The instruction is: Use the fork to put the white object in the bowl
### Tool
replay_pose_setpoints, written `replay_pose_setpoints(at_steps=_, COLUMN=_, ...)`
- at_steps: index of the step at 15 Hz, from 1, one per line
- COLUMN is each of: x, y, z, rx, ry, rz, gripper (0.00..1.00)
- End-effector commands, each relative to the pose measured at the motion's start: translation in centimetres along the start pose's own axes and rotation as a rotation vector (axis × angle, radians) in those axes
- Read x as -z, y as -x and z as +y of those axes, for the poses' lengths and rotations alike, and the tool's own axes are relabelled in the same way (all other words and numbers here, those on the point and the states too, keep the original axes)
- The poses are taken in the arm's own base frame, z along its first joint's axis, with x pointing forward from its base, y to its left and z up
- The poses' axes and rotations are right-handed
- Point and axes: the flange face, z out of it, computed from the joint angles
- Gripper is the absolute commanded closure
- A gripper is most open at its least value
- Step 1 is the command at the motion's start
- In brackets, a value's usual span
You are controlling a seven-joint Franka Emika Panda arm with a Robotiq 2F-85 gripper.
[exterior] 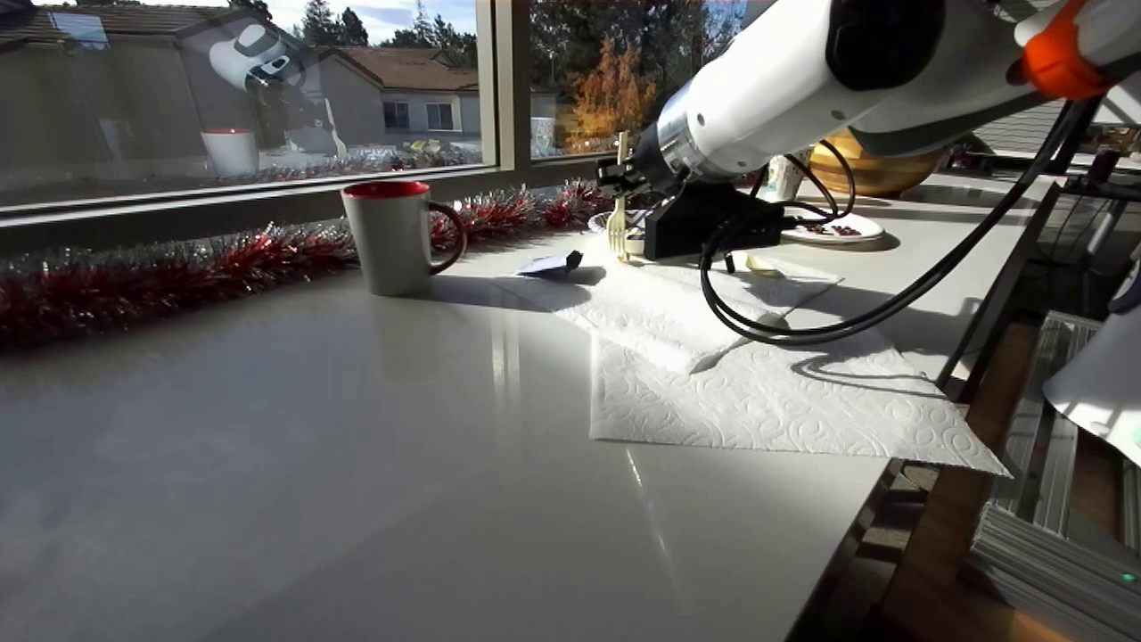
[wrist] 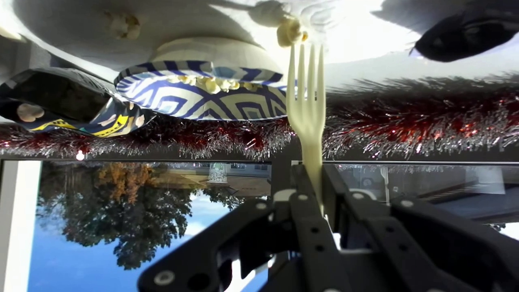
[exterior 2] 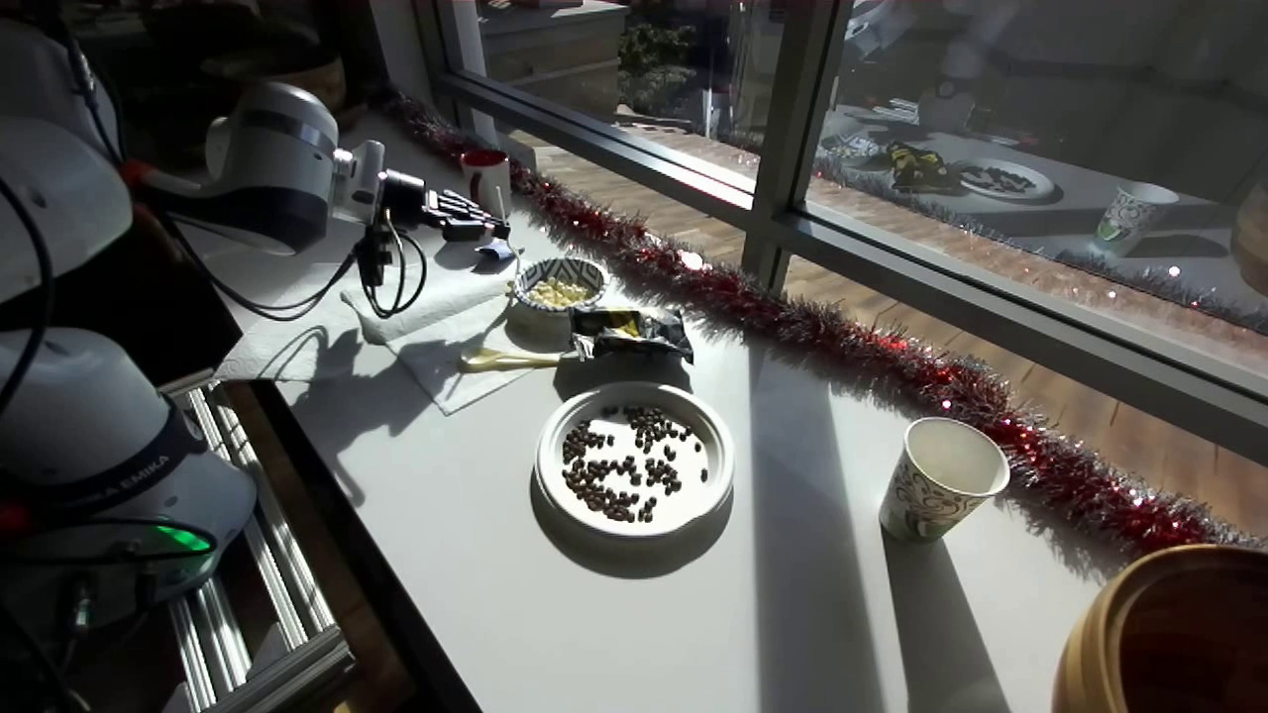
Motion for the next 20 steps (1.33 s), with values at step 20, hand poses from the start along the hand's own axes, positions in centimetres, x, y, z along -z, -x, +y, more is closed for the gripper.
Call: replay_pose_setpoints(at_steps=20, x=0.10, y=-0.32, z=0.33, rx=0.104, ry=0.010, rz=0.022, gripper=0.97)
